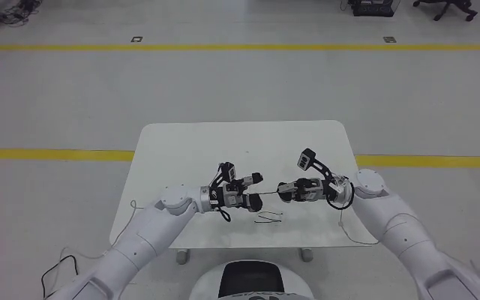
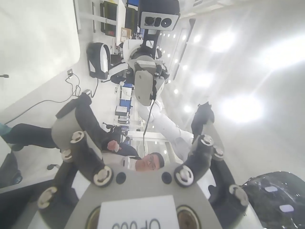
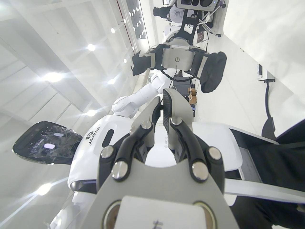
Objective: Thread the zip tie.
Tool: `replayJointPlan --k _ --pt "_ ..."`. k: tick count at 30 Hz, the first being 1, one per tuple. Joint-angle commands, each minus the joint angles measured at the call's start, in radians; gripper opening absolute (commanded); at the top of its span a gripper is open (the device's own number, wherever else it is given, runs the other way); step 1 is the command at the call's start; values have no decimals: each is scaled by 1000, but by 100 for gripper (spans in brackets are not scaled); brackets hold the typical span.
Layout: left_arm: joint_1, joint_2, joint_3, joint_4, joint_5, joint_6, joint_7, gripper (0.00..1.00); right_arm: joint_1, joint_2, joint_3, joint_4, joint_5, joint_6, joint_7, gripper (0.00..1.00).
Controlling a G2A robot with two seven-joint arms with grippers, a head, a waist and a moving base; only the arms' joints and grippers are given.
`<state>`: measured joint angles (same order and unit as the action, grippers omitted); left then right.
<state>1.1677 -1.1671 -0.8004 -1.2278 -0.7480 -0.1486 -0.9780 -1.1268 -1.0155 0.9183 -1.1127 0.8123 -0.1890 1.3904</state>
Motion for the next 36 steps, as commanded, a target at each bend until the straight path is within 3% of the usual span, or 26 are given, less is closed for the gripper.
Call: replayJointPlan --k 1,6,24,31,36 --pt "0 0 0 0 0 0 1 100 0 0 0 0 0 -1 0 0" --pt "10 0 -1 -18 6 0 32 100 -19 0 5 -32 -15 9 -36 0" --pt "26 4 -5 -30 3 4 29 100 -27 -10 15 -44 -29 33 -7 0" --pt "36 3 -3 -41 23 10 107 100 -23 -18 14 -31 -27 34 -3 0" --pt "38 2 -2 -43 15 10 98 100 -24 -21 17 -19 -28 31 0 0"
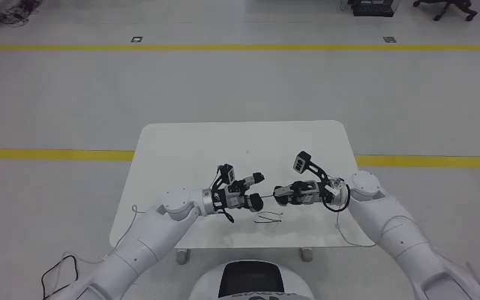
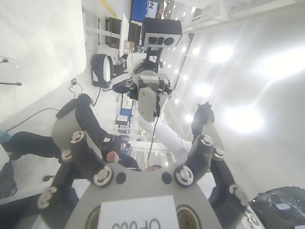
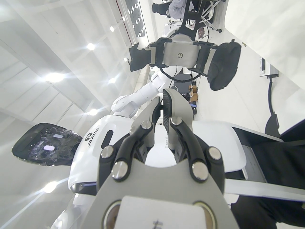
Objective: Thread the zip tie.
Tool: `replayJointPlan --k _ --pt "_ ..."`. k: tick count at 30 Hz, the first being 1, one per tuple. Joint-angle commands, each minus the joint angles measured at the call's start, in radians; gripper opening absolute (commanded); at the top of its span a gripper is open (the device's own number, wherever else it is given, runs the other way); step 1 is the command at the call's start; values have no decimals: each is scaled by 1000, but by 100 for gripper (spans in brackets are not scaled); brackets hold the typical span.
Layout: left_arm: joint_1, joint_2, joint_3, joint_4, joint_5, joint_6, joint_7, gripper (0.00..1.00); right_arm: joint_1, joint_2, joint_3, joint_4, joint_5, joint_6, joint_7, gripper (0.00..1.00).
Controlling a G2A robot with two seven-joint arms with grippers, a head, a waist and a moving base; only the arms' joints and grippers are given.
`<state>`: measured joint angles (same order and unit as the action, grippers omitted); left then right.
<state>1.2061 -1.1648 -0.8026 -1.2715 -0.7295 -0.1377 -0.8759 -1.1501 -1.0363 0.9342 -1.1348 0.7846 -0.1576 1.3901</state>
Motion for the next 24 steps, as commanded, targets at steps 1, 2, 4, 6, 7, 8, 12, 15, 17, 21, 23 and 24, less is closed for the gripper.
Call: replayJointPlan --k 1,2,4,6,7,8,12,15,17,21,23,24 --pt "0 0 0 2 -4 -1 -6 100 0 -1 1 5 -1 0 0 0" --pt "-1 -1 1 3 -5 -2 -7 100 0 -2 1 6 -1 -1 0 0" --pt "-1 -1 2 5 -9 -3 -14 100 0 -4 2 9 -2 -1 0 0" --pt "-2 -2 3 6 -12 -4 -19 100 1 -5 2 12 -1 0 0 0" --pt "-3 -2 4 7 -14 -5 -23 100 1 -6 2 13 -1 0 0 0" --pt "-3 -3 4 8 -14 -5 -24 100 2 -7 2 14 -2 0 0 0" --pt "-5 -4 6 12 -15 -5 -29 100 4 -11 -1 17 -5 1 0 0" --pt "-6 -4 7 14 -16 -6 -30 100 5 -14 -2 21 -5 1 0 0" --pt "-5 -4 7 14 -18 -7 -31 100 6 -16 -3 23 -6 1 0 0" --pt "-5 -5 7 16 -19 -8 -35 98 8 -19 -3 29 -8 0 0 0" --pt "-5 -5 7 16 -19 -8 -37 93 8 -21 -2 30 -8 -1 0 0" --pt "-6 -5 7 17 -19 -8 -38 93 8 -22 -2 31 -9 -2 0 0"
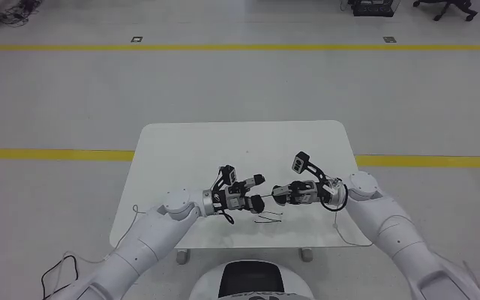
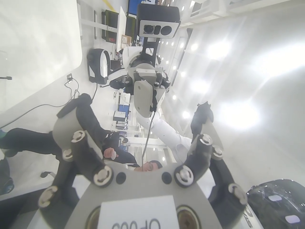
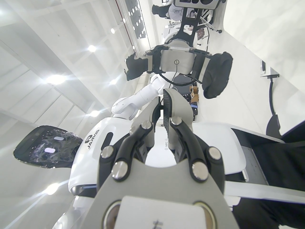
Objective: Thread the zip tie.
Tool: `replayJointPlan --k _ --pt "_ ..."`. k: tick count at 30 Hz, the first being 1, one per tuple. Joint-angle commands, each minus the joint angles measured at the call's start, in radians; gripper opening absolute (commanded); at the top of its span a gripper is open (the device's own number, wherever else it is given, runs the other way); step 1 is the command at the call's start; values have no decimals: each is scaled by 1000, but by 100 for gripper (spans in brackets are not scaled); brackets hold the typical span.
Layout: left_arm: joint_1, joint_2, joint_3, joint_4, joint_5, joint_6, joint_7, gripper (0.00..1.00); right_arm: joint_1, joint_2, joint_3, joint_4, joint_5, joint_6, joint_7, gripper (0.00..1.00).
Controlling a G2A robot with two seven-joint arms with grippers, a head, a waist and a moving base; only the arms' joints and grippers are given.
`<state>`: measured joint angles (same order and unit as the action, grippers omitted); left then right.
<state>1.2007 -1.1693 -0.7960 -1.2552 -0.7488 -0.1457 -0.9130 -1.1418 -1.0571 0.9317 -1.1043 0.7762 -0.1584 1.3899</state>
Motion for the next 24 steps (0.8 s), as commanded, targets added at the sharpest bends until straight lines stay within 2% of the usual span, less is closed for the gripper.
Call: replayJointPlan --k 1,4,9,15,24 --pt "0 0 0 0 0 0 -2 91 0 -2 1 1 0 -1 0 0" --pt "0 -1 2 1 0 -1 -4 87 -2 -4 2 4 3 -5 0 0" --pt "-1 -1 3 3 -1 1 -6 88 -2 -7 4 6 4 -7 0 0" --pt "-2 -2 5 5 -2 2 -10 83 -4 -10 6 8 3 -8 0 0" --pt "-3 -3 6 10 -4 3 -13 83 -7 -12 12 7 5 -13 0 0"
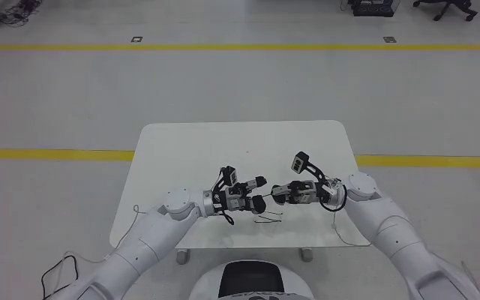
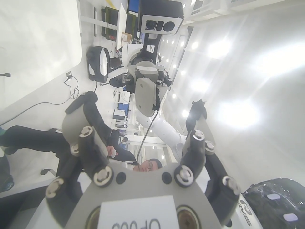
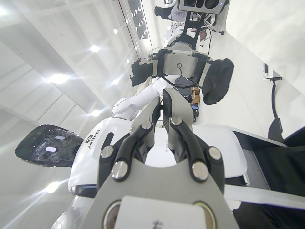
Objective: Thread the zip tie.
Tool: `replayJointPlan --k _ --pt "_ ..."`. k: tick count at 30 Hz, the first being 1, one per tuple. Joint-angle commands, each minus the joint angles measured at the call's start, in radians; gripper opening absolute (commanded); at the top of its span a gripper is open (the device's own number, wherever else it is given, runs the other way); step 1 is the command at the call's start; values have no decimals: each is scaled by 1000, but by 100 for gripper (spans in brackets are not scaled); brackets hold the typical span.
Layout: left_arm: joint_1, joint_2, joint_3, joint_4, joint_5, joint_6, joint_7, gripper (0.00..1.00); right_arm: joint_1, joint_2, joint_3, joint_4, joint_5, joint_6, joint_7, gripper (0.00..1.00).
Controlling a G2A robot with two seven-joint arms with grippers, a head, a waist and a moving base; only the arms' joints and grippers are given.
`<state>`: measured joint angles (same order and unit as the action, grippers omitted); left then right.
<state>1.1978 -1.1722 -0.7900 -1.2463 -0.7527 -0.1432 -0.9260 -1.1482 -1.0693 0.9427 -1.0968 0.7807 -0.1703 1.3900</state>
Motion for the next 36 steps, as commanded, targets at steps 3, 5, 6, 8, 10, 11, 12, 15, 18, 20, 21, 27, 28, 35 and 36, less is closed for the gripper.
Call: replayJointPlan --k 3,5,6,8,10,11,12,15,18,20,21,27,28,35,36 --pt "-2 -1 1 3 -2 0 -2 83 -3 1 6 -1 3 -3 0 0" --pt "-2 -1 1 4 -3 0 -3 83 -4 1 9 -2 4 -3 0 0" --pt "-3 -1 1 5 -3 0 -4 83 -5 1 11 -2 4 -3 0 0" --pt "-3 -1 2 6 -4 0 -5 83 -6 2 13 -2 4 -2 0 0" --pt "-4 -2 2 7 -4 1 -6 82 -6 2 14 -3 3 0 0 0" --pt "-5 -2 2 7 -4 1 -6 82 -5 2 13 -4 1 2 0 0" --pt "-5 -2 2 8 -4 2 -6 83 -5 1 13 -5 -1 4 0 0" --pt "-6 -2 2 8 -6 1 -8 83 -3 1 10 -5 -9 9 0 0" --pt "-7 -3 1 9 -7 -1 -10 82 -1 0 9 -2 -13 13 0 0" --pt "-7 -3 1 9 -7 -1 -11 80 -1 -1 9 1 -14 14 0 0" --pt "-8 -2 1 9 -6 -1 -11 81 -1 -1 8 1 -14 15 0 0" --pt "-8 -3 1 8 -7 1 -14 76 2 -4 3 5 -22 22 0 0" --pt "-8 -3 1 8 -7 1 -14 74 3 -4 2 6 -25 24 0 0" --pt "-6 -3 0 11 -8 -3 -17 56 8 -9 -3 19 -34 40 -1 0" --pt "-6 -3 0 11 -8 -3 -18 54 9 -10 -3 21 -35 42 -2 0"
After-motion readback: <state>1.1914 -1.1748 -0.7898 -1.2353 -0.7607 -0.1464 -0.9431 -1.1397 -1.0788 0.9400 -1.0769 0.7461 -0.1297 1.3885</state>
